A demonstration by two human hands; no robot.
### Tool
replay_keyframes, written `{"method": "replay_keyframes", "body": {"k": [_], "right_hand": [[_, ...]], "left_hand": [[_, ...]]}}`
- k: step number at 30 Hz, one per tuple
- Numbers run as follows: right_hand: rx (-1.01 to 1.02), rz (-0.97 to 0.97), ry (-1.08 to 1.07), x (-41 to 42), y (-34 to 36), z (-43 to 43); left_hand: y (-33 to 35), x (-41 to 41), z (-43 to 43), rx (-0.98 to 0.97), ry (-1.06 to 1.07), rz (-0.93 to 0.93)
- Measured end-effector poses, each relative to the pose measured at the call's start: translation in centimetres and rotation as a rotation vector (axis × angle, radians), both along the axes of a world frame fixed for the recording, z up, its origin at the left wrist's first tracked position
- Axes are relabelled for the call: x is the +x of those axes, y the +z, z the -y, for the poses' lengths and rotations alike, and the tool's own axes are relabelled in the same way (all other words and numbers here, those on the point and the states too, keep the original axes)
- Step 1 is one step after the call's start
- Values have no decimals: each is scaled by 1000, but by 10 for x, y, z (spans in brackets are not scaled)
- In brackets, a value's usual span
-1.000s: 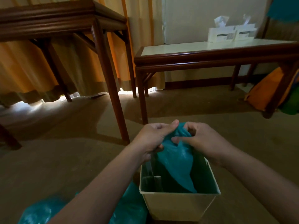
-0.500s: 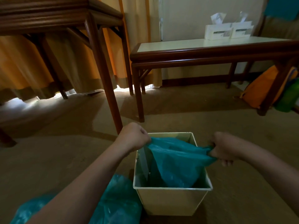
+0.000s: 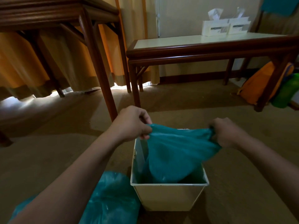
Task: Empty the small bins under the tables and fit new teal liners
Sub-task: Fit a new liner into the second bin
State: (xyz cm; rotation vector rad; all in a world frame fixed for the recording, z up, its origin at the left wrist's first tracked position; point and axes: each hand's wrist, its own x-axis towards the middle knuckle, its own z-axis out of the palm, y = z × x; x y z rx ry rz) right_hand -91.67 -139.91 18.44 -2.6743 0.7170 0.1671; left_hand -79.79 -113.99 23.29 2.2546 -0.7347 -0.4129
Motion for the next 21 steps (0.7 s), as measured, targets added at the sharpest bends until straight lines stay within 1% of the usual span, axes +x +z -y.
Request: {"method": "replay_keyframes", "body": {"k": [1, 3, 5, 6, 8, 10, 13, 15, 16, 17, 18, 19, 20, 21], "right_hand": [[-45, -65, -53, -3, -3, 10], [-139, -231, -139, -5, -7, 26], [-205, -373, -184, -4, -4, 30], [-210, -402, -211, -3, 4, 24], [-189, -353, -192, -4, 26, 1], [-167, -238, -90, -4, 45, -22], [-207, -5, -53, -2, 70, -56], [-283, 214, -37, -5, 81, -75], [-290, 307, 24, -6, 83, -83], [-220, 367, 103, -7, 83, -92], [-116, 360, 170, -5, 78, -100], [-71, 305, 210, 0, 67, -105], [-96, 256, 229, 8, 52, -104], [-153, 191, 187, 16, 36, -100]], "left_hand": [[1, 3, -4, 22, 38, 53], [3, 11, -13, -2, 130, 93], [3, 18, -20, -66, 213, 68], [3, 21, -22, -101, 234, 31], [4, 22, -23, -170, 228, -83], [5, 20, -21, -214, 198, -184], [8, 20, -16, -247, 177, -265], [9, 19, -14, -272, 167, -302], [10, 19, -13, -286, 164, -321], [11, 19, -13, -297, 158, -343], [13, 19, -13, -296, 146, -369], [15, 19, -14, -286, 131, -394], [17, 20, -15, -266, 117, -414], [18, 22, -17, -229, 115, -423]]}}
